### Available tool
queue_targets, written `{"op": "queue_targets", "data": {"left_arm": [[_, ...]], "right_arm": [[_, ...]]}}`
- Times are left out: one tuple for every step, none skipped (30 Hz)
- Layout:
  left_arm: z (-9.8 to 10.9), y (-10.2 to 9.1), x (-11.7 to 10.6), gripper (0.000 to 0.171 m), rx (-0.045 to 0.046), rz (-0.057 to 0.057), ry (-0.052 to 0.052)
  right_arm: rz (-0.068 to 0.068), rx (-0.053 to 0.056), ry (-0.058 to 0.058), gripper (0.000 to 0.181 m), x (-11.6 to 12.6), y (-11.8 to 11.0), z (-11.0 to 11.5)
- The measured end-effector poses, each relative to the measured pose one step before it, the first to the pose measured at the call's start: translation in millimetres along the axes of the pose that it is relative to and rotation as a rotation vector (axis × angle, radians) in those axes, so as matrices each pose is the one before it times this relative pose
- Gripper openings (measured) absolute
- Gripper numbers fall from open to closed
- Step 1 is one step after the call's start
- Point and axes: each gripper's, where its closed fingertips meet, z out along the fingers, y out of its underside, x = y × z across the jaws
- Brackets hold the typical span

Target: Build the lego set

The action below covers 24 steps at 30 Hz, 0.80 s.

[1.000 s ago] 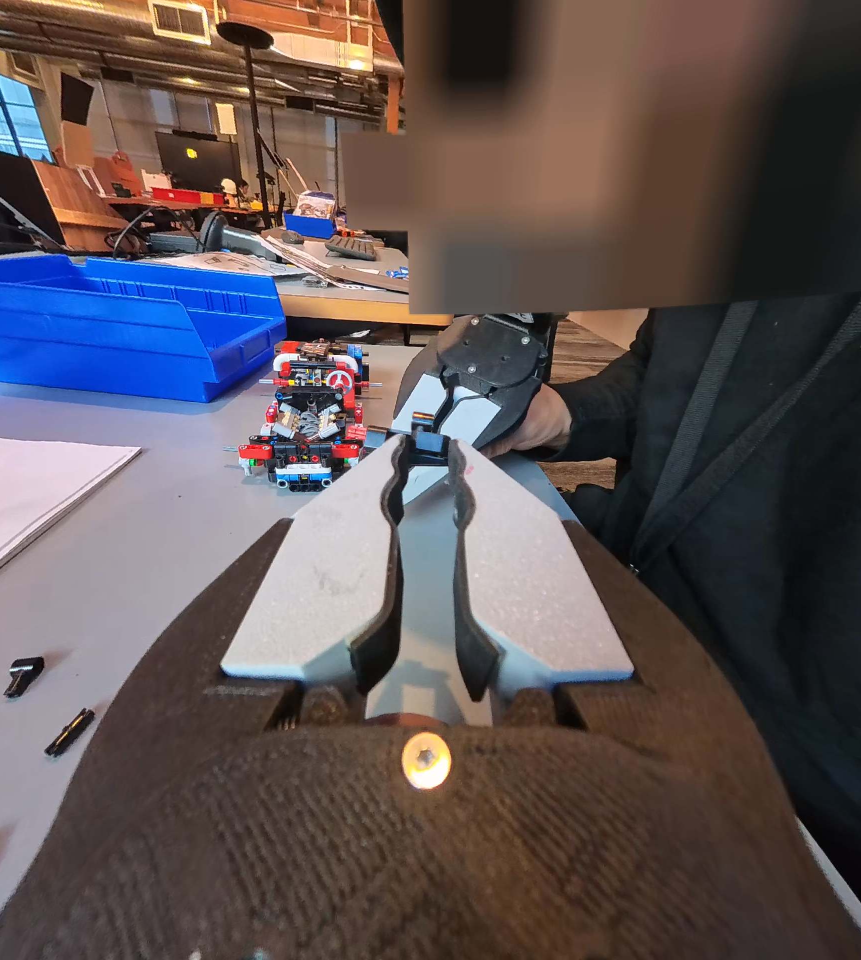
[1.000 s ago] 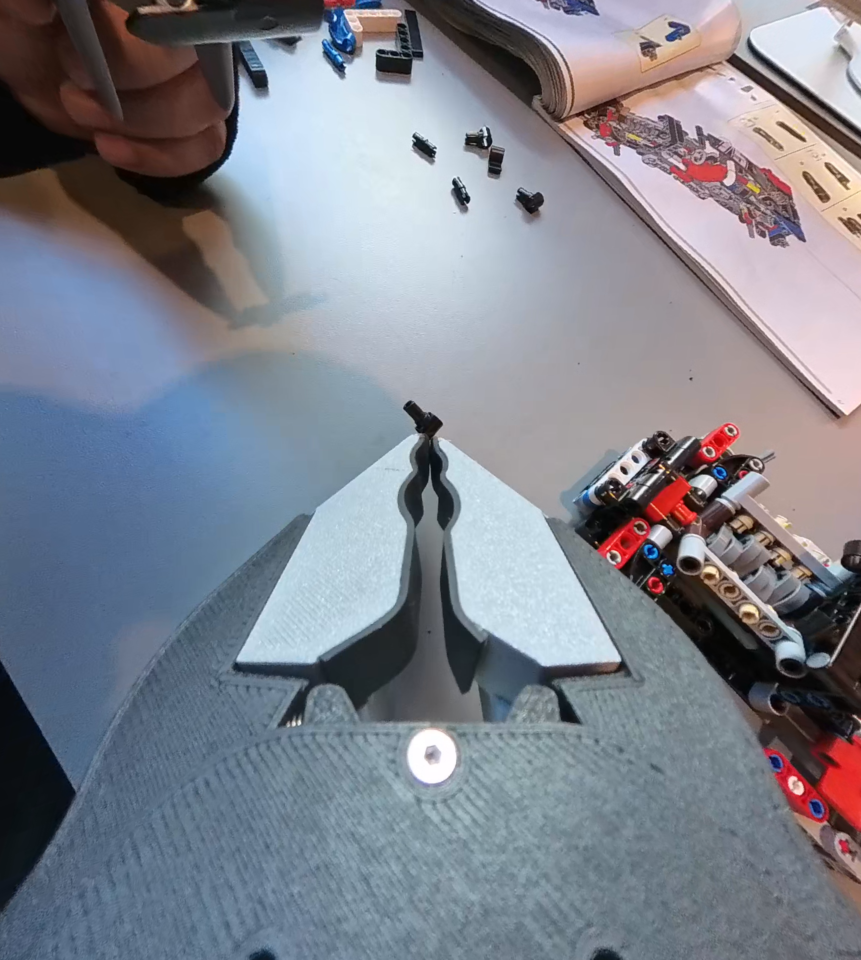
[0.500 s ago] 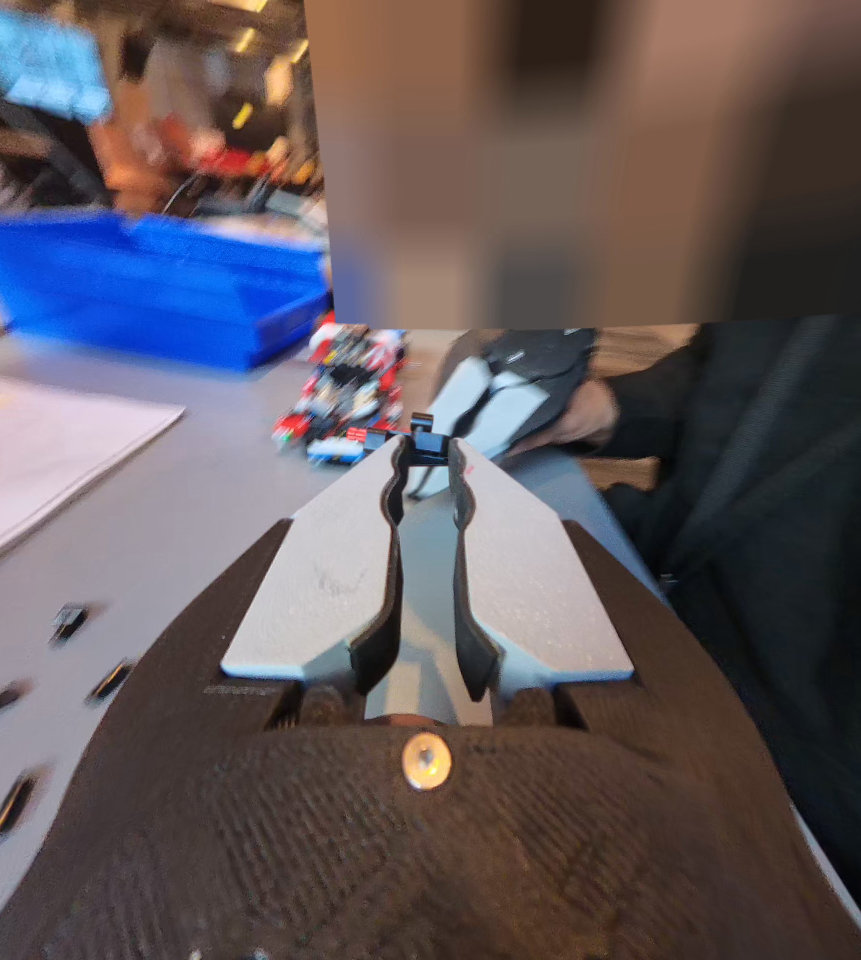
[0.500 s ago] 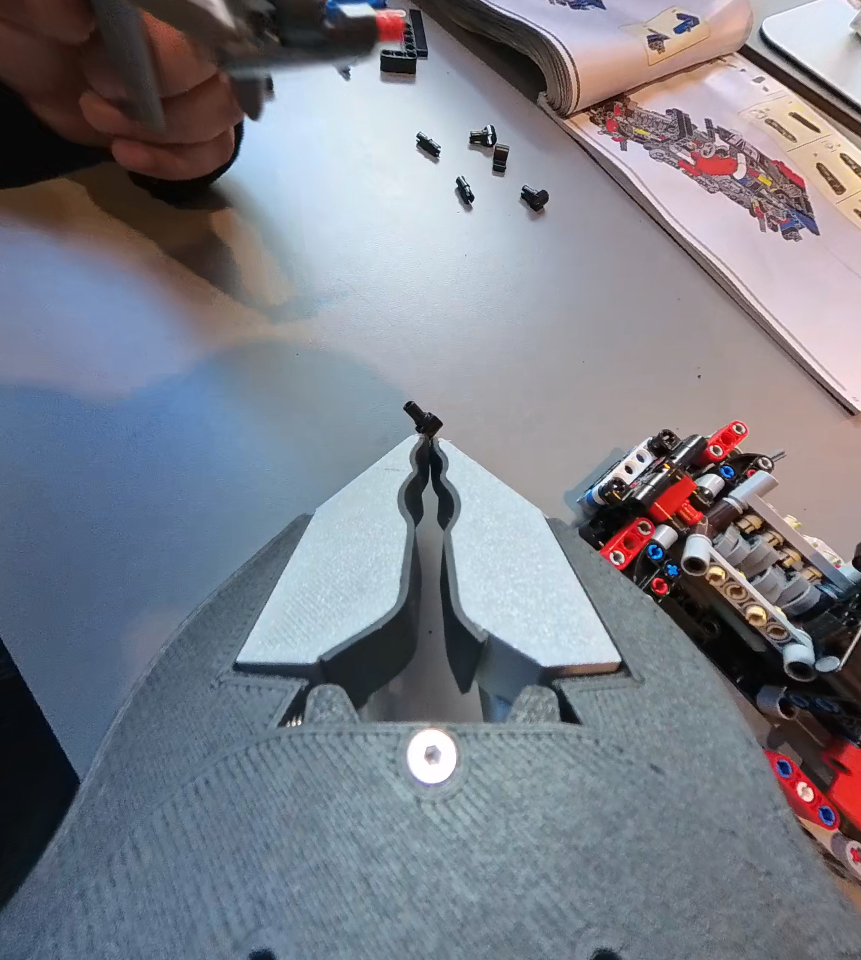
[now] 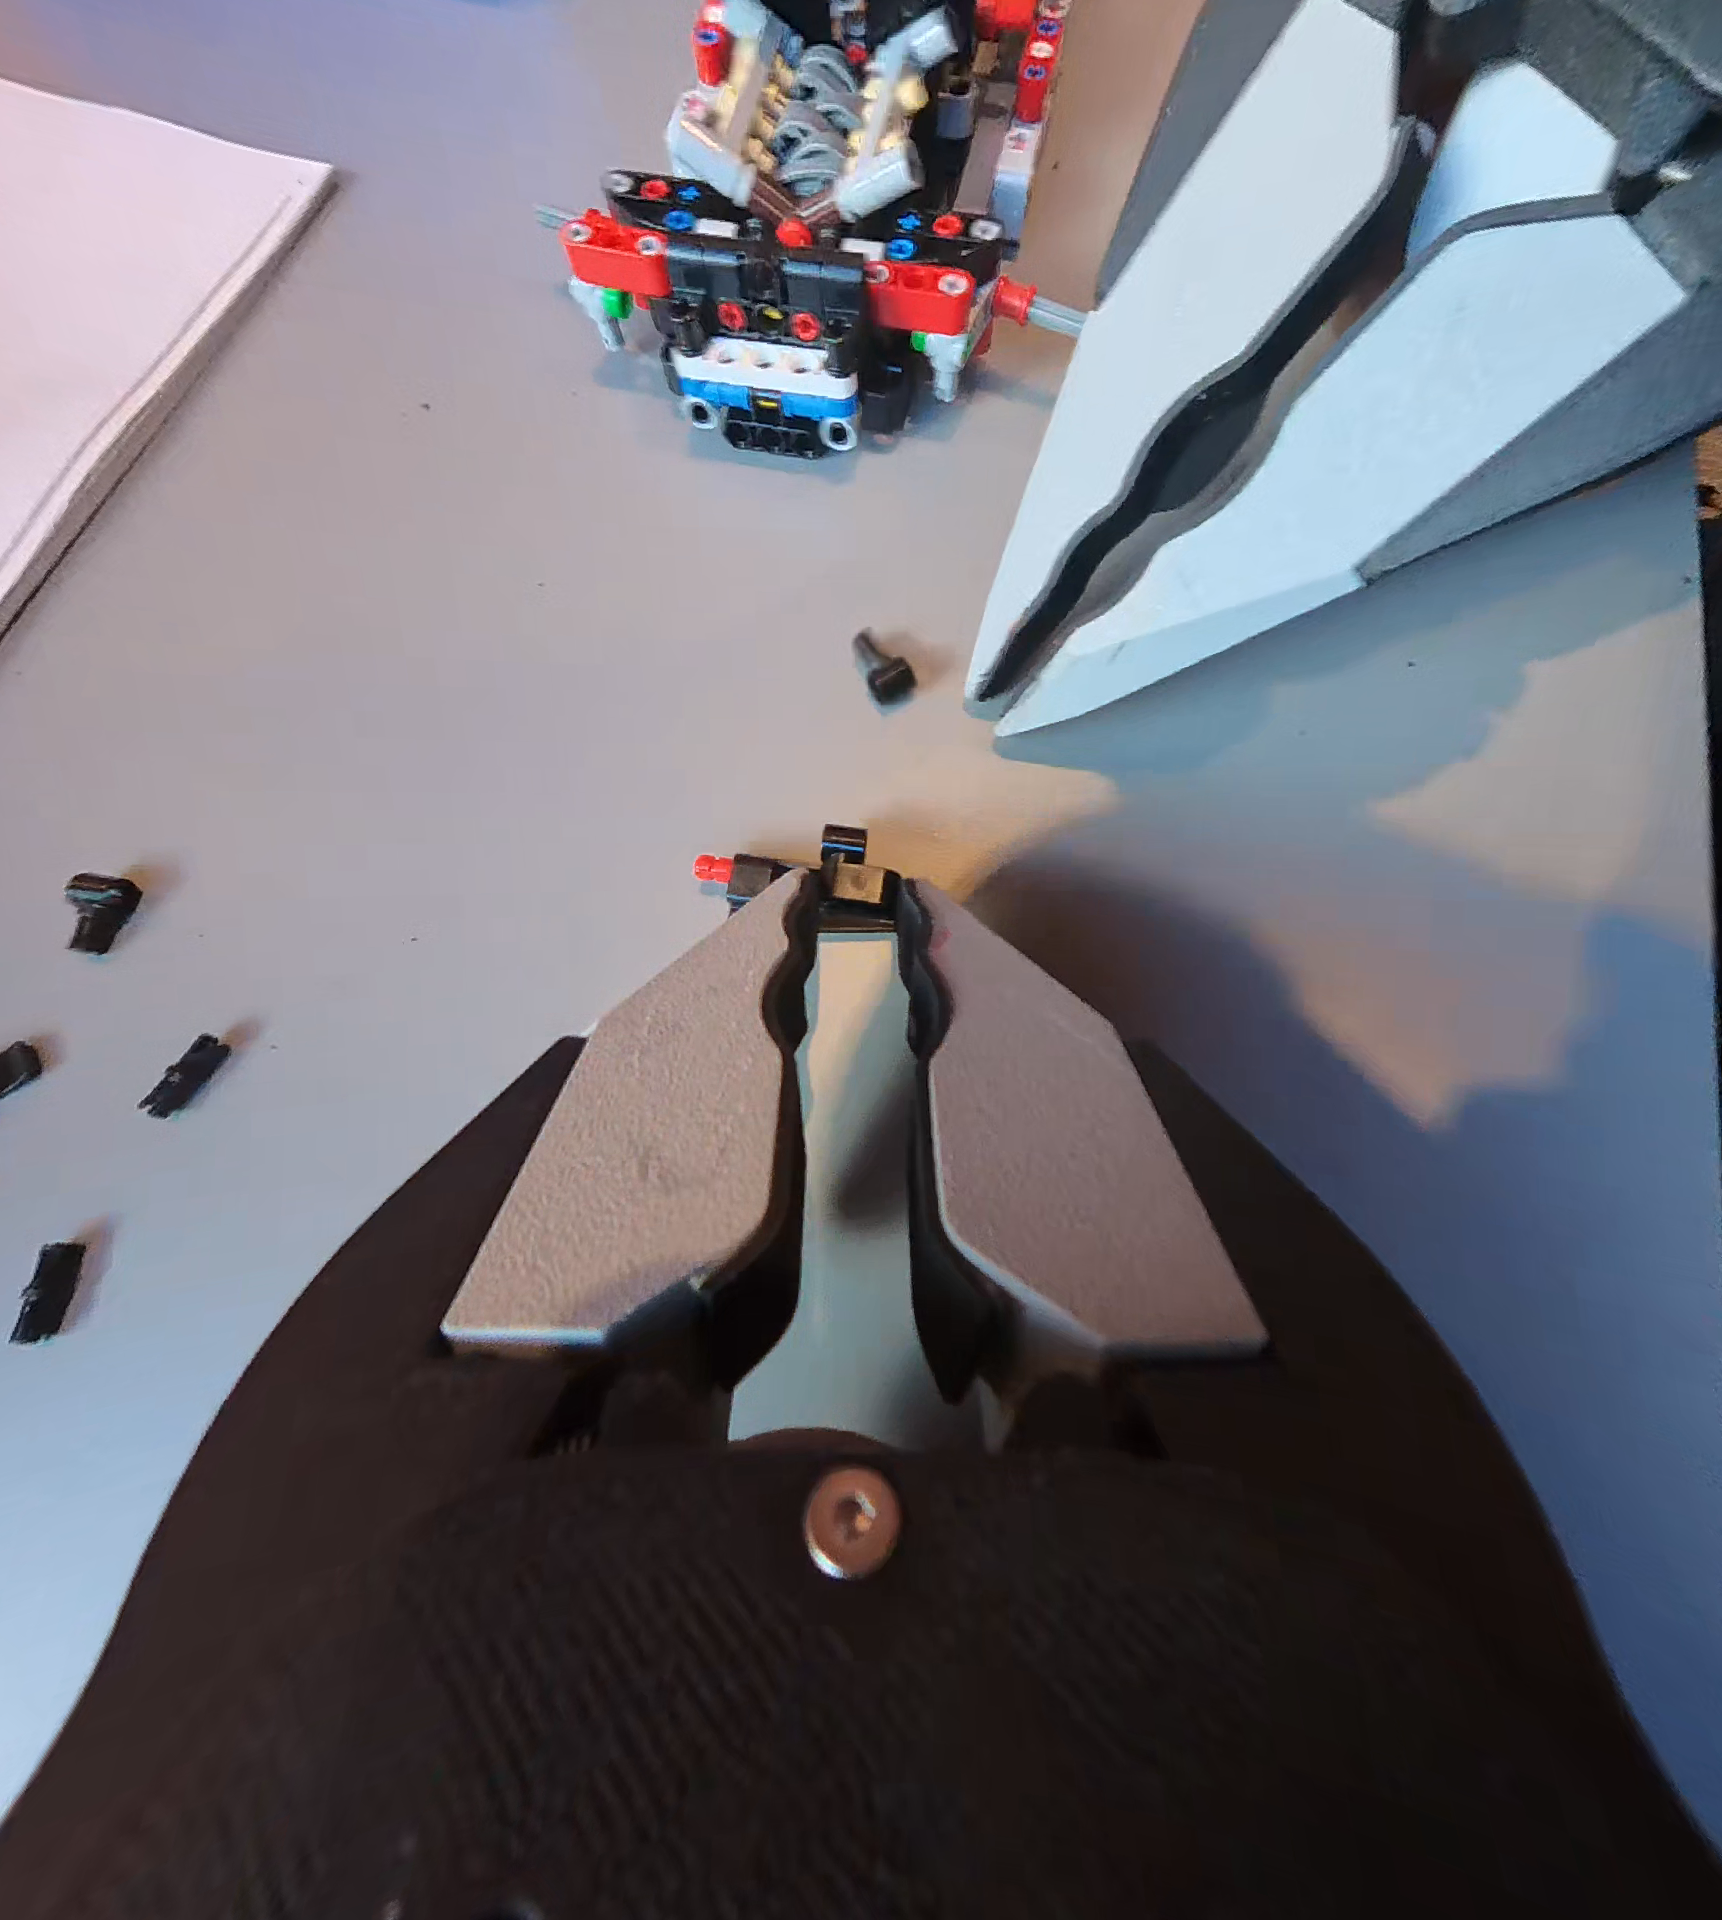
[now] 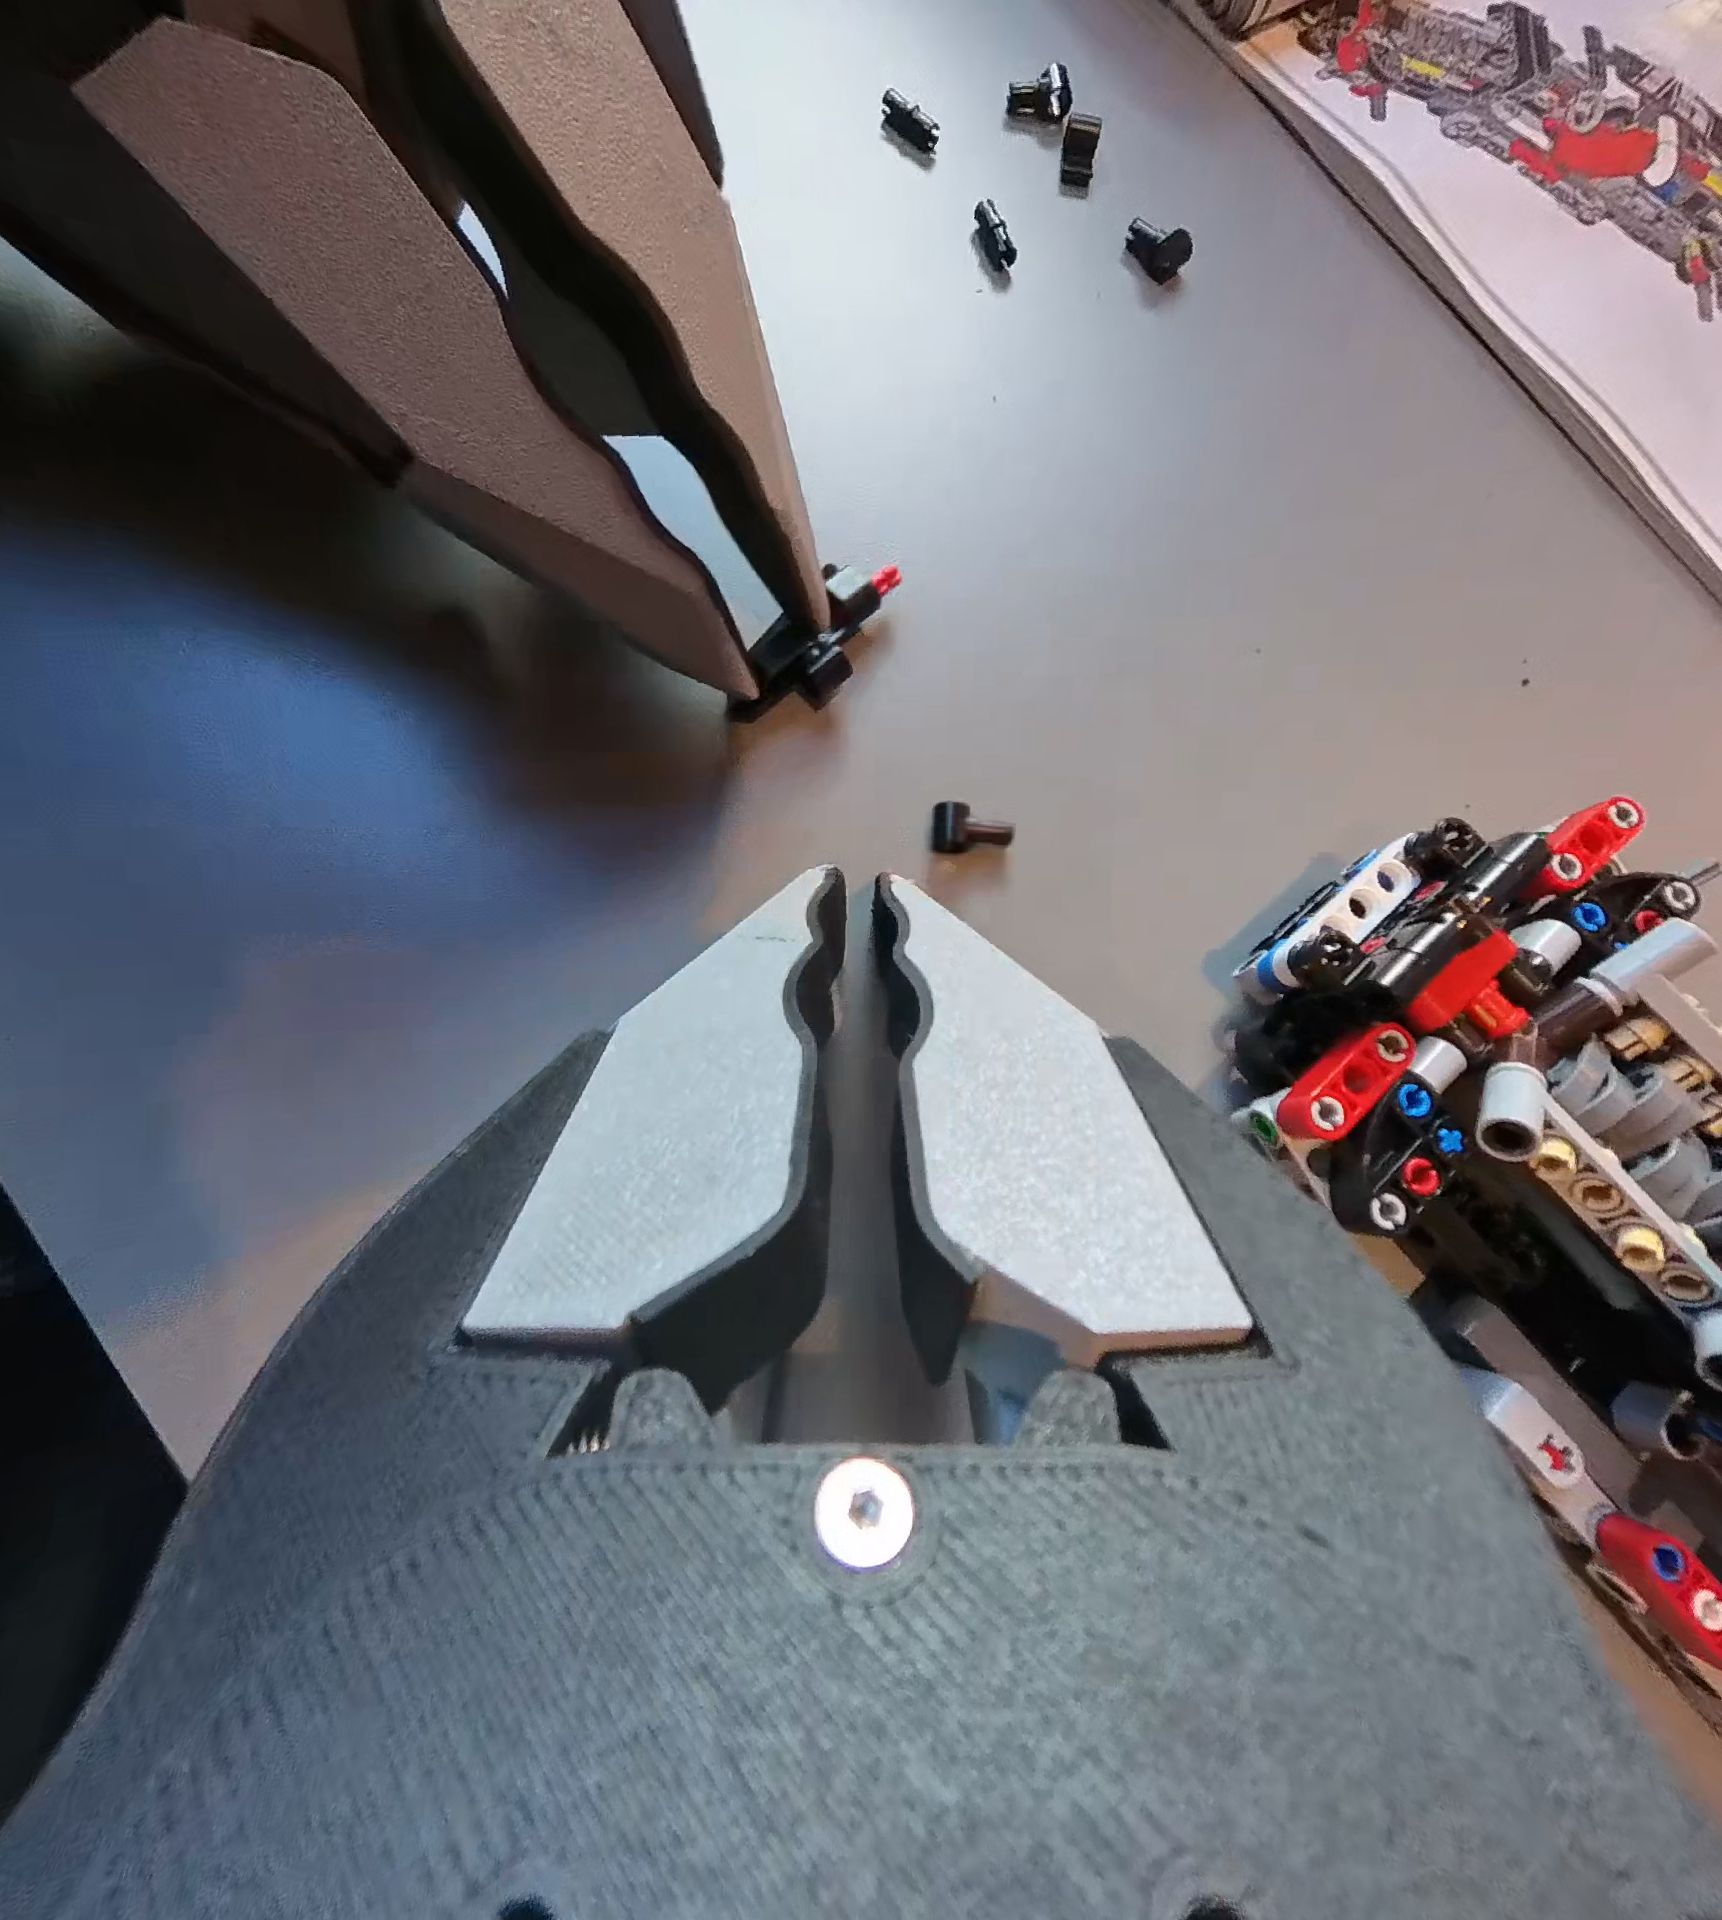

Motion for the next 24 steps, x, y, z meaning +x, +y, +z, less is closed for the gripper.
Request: {"op": "queue_targets", "data": {"left_arm": [[-0.40, -0.21, -1.66, 0.011, 0.00260, -0.0078, -0.0079], [-0.31, -0.32, -1.65, 0.011, 0.00311, -0.0112, -0.0047], [-0.28, -0.20, -2.18, 0.011, 0.00300, -0.0144, -0.0065], [-0.26, -0.19, -1.34, 0.011, 0.00232, -0.0118, -0.0011], [0.01, -0.06, -0.92, 0.011, 0.00064, -0.0085, -0.0006], [-0.02, 0.23, -0.60, 0.011, -0.00120, -0.0057, -0.0004], [0.23, 0.57, -0.53, 0.011, -0.00325, -0.0049, -0.0006], [0.08, 0.37, 0.46, 0.011, -0.00225, 0.0002, 0.0036], [-0.21, 0.04, 0.60, 0.011, 0.00039, 0.0033, 0.0020], [-0.04, -0.18, -0.20, 0.011, 0.00117, 0.0016, -0.0028], [0.04, 0.15, -0.09, 0.011, -0.00071, 0.0006, -0.0013], [0.17, 0.54, 0.14, 0.011, -0.00373, -0.0003, 0.0003], [0.17, 0.48, 0.26, 0.011, -0.00305, -0.0006, 0.0030], [-0.06, -0.01, 0.09, 0.011, 0.00076, -0.0014, 0.0023], [-0.22, -0.04, -0.20, 0.011, 0.00122, -0.0026, 0.0004], [-0.16, 0.34, -0.15, 0.011, -0.00094, -0.0028, 0.0019], [-0.10, 0.31, -0.01, 0.011, -0.00130, -0.0021, 0.0019], [-0.13, 0.14, 0.16, 0.011, -0.00036, 0.0001, 0.0010], [0.09, 0.10, 0.20, 0.011, -0.00043, 0.0017, 0.0003], [0.20, 0.26, 0.16, 0.011, -0.00211, 0.0018, 0.0000], [0.31, 0.46, 0.04, 0.011, -0.00435, 0.0014, -0.0006], [0.31, 0.31, 0.07, 0.011, -0.00238, 0.0016, -0.0012], [-0.10, -0.09, -0.11, 0.011, 0.00066, 0.0014, -0.0013], [-0.06, 0.05, -0.13, 0.011, 0.00008, -0.0004, -0.0007]], "right_arm": [[0.0063, 0.0009, 0.0037, 0.002, 0.69, 0.09, -0.56], [0.0066, 0.0034, 0.0085, 0.002, 1.63, -0.24, -0.82], [0.0096, 0.0047, 0.0111, 0.002, 2.37, -0.52, -0.58], [0.0138, 0.0025, 0.0115, 0.004, 2.55, -0.63, -0.07], [0.0150, 0.0003, 0.0105, 0.005, 2.61, -0.74, 0.71], [0.0128, 0.0013, 0.0134, 0.008, 2.94, -1.44, 1.23], [0.0078, 0.0034, 0.0203, 0.009, 3.80, -2.29, 1.66], [0.0025, 0.0030, 0.0198, 0.011, 3.64, -2.49, 1.90], [0.0020, -0.0023, 0.0127, 0.011, 2.62, -1.90, 2.20], [0.0040, -0.0024, 0.0003, 0.011, 0.75, -1.77, 2.22], [0.0046, 0.0000, -0.0146, 0.011, -1.58, -1.68, 2.14], [0.0017, -0.0046, -0.0253, 0.011, -3.53, -0.59, 2.27], [-0.0075, -0.0045, -0.0287, 0.011, -4.58, -0.53, 1.63], [-0.0207, 0.0021, -0.0328, 0.010, -5.73, -1.72, 0.23], [-0.0297, 0.0057, -0.0392, 0.011, -7.29, -2.37, -1.03], [-0.0300, 0.0147, -0.0290, 0.016, -6.20, -3.65, -2.94], [-0.0234, 0.0249, -0.0098, 0.018, -3.32, -4.41, -4.77], [-0.0075, 0.0212, 0.0070, 0.017, 0.24, -2.91, -5.20], [0.0122, 0.0055, 0.0091, 0.017, 2.09, 0.03, -4.08], [0.0305, -0.0127, 0.0110, 0.017, 3.33, 3.23, -2.32], [0.0377, -0.0216, 0.0132, 0.018, 3.64, 4.47, -0.46], [0.0320, -0.0190, 0.0113, 0.018, 2.65, 4.03, 1.08], [0.0209, -0.0135, 0.0133, 0.018, 2.07, 2.82, 2.83], [0.0110, -0.0121, 0.0190, 0.018, 2.20, 2.14, 4.05]]}}
